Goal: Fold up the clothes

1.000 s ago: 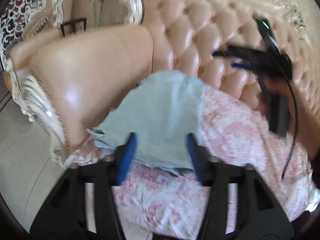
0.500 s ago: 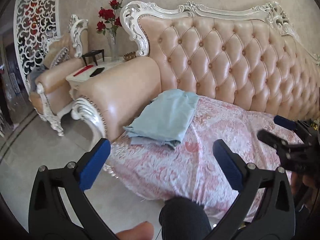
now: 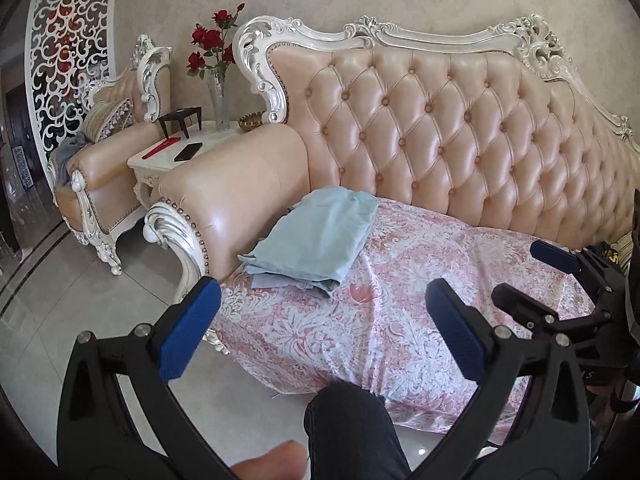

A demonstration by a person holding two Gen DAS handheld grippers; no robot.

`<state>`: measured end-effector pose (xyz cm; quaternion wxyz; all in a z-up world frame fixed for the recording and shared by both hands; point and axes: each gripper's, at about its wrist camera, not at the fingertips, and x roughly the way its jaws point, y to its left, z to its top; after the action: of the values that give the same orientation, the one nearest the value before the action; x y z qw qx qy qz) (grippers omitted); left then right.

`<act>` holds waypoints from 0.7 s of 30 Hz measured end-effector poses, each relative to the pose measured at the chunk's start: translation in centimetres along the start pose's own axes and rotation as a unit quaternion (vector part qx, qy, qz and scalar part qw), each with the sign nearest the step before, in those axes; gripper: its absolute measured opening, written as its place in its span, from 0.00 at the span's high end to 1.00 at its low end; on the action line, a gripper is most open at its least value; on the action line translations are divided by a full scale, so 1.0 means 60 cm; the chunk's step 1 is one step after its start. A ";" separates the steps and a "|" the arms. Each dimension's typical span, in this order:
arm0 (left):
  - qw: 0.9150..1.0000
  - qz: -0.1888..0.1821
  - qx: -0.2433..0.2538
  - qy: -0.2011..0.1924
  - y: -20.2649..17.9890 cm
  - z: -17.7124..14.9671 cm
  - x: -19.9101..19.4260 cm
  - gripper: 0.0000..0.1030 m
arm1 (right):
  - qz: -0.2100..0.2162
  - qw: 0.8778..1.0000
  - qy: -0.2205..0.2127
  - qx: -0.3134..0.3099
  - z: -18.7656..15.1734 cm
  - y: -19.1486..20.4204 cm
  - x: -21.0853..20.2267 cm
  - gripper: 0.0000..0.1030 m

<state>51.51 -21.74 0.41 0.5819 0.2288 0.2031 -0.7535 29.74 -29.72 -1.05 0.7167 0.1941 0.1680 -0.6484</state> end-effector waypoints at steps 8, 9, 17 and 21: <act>1.000 -0.006 0.012 -0.002 -0.012 0.002 0.000 0.01 | 0.001 1.000 0.002 -0.003 -0.001 0.001 -0.001 0.09; 1.000 -0.007 0.011 -0.002 -0.014 0.002 0.001 0.01 | 0.002 1.000 0.002 -0.003 -0.001 0.001 -0.001 0.09; 1.000 -0.009 0.007 -0.003 -0.014 0.005 0.003 0.01 | 0.007 1.000 -0.002 0.000 0.002 -0.002 -0.004 0.09; 1.000 -0.010 0.009 -0.002 -0.018 0.006 0.007 0.01 | 0.006 1.000 -0.001 0.005 0.002 -0.007 -0.004 0.09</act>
<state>50.33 -22.00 0.50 0.5725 0.2302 0.1976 -0.7617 29.27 -29.62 -0.87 0.7201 0.1979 0.1624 -0.6449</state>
